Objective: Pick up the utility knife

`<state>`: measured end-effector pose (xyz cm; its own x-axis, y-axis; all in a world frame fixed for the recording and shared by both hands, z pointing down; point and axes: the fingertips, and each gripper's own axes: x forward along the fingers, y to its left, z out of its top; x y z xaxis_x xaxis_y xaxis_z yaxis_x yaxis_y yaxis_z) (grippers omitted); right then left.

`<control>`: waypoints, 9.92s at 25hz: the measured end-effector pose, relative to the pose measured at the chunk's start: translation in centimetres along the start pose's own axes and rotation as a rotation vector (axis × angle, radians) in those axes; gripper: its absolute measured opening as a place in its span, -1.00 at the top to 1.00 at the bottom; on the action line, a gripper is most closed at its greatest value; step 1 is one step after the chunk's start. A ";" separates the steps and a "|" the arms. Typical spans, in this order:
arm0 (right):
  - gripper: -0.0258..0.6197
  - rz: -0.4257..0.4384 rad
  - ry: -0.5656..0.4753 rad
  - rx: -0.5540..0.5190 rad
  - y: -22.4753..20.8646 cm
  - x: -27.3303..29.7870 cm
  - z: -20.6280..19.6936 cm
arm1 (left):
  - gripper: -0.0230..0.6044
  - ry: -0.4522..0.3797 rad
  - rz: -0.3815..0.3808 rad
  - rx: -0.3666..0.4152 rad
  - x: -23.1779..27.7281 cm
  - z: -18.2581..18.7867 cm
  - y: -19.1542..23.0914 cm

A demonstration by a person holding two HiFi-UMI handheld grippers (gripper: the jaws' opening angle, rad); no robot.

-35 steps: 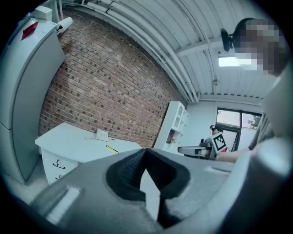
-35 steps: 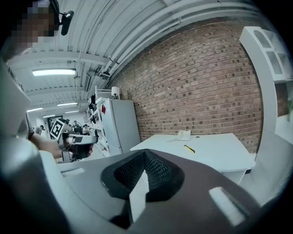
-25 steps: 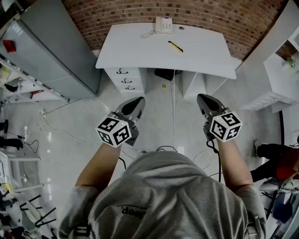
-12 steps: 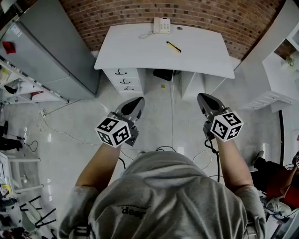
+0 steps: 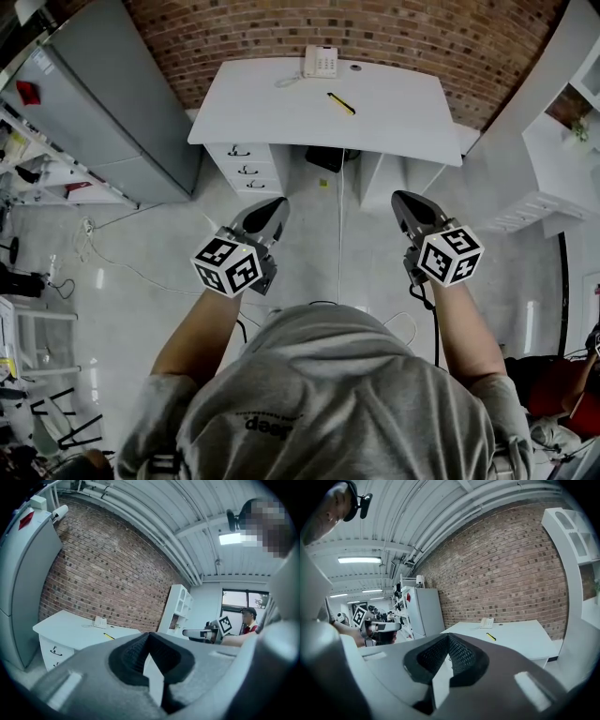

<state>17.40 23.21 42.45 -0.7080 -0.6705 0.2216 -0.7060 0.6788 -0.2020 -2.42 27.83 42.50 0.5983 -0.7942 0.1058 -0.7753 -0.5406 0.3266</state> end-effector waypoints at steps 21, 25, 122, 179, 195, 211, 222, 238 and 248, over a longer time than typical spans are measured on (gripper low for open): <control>0.90 0.021 0.030 -0.026 -4.7 -0.9 0.0 | 0.94 -0.007 -0.002 -0.015 5.1 -1.3 -2.3; 0.90 -0.006 0.030 -0.030 -6.0 2.5 0.8 | 0.94 -0.009 -0.035 -0.030 7.3 -0.5 1.5; 0.23 0.179 0.747 -0.169 -36.6 52.6 5.4 | 0.94 0.052 0.044 -0.057 46.0 12.9 42.5; 0.54 0.019 0.906 -0.045 -41.2 55.9 -4.2 | 0.94 0.068 0.029 -0.044 47.9 11.3 45.9; 0.54 0.044 0.358 -0.060 -39.7 53.3 21.3 | 0.94 -0.044 -0.077 0.105 51.5 26.5 39.6; 0.54 0.147 -0.141 -0.157 -35.4 48.3 45.1 | 0.94 -0.164 -0.147 0.234 52.2 41.8 34.3; 0.54 0.143 -0.212 -0.192 -34.2 47.0 48.5 | 0.94 -0.175 -0.158 0.267 51.3 44.4 33.7; 0.54 0.154 -0.227 -0.190 -34.2 47.0 48.5 | 0.94 -0.184 -0.165 0.278 51.0 44.8 33.3; 0.54 0.164 -0.225 -0.197 -33.8 47.1 48.4 | 0.94 -0.180 -0.168 0.279 51.1 44.7 32.9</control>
<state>7.20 -45.80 13.52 -0.8131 -0.5818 -0.0186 -0.5813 0.8133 -0.0243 -6.35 -42.93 16.67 0.6964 -0.7104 -0.1024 -0.7092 -0.7030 0.0536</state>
